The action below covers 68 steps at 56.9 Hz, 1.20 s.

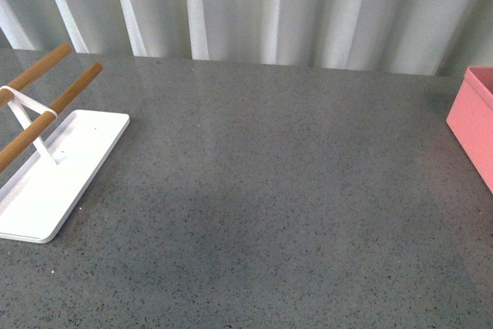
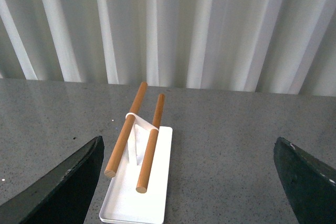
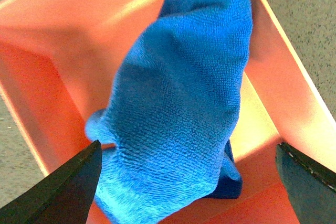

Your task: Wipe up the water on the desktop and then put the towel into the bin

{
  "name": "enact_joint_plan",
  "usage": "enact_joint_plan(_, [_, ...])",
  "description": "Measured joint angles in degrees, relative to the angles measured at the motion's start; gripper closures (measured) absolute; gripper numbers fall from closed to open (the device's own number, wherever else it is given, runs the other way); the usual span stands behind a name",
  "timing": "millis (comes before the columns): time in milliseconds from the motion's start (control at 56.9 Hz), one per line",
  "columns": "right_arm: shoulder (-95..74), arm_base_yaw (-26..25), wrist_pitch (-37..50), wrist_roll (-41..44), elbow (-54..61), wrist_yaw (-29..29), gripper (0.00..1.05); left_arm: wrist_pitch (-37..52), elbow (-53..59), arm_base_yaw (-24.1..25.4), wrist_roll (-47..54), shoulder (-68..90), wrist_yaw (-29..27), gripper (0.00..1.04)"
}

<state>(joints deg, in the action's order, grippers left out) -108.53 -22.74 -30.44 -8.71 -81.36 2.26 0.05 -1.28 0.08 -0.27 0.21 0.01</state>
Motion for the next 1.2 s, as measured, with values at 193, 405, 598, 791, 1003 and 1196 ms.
enact_joint_plan(193, [5.7, 1.5, -0.6, -0.8, 0.0, -1.0, 0.07, 0.0, 0.0, 0.0, 0.0, 0.0, 0.0, 0.07])
enact_joint_plan(405, [16.8, 3.0, 15.1, 3.0, 8.7, 0.2, 0.07, 0.0, 0.0, 0.0, 0.0, 0.0, 0.0, 0.07])
enact_joint_plan(598, [34.2, 3.8, 32.2, 10.6, 24.0, -5.9, 0.07, 0.0, 0.0, 0.0, 0.0, 0.0, 0.0, 0.07])
enact_joint_plan(791, [45.3, 4.0, 41.4, 14.1, 38.8, -17.7, 0.12, 0.0, 0.0, 0.0, 0.0, 0.0, 0.0, 0.07])
enact_joint_plan(1003, [57.3, 8.2, 57.7, 10.0, 56.2, -16.5, 0.48, 0.0, 0.0, 0.0, 0.0, 0.0, 0.0, 0.07])
enact_joint_plan(1196, [62.2, 12.0, 59.0, 9.7, 64.7, -12.5, 0.82, 0.0, 0.0, 0.0, 0.0, 0.0, 0.0, 0.07])
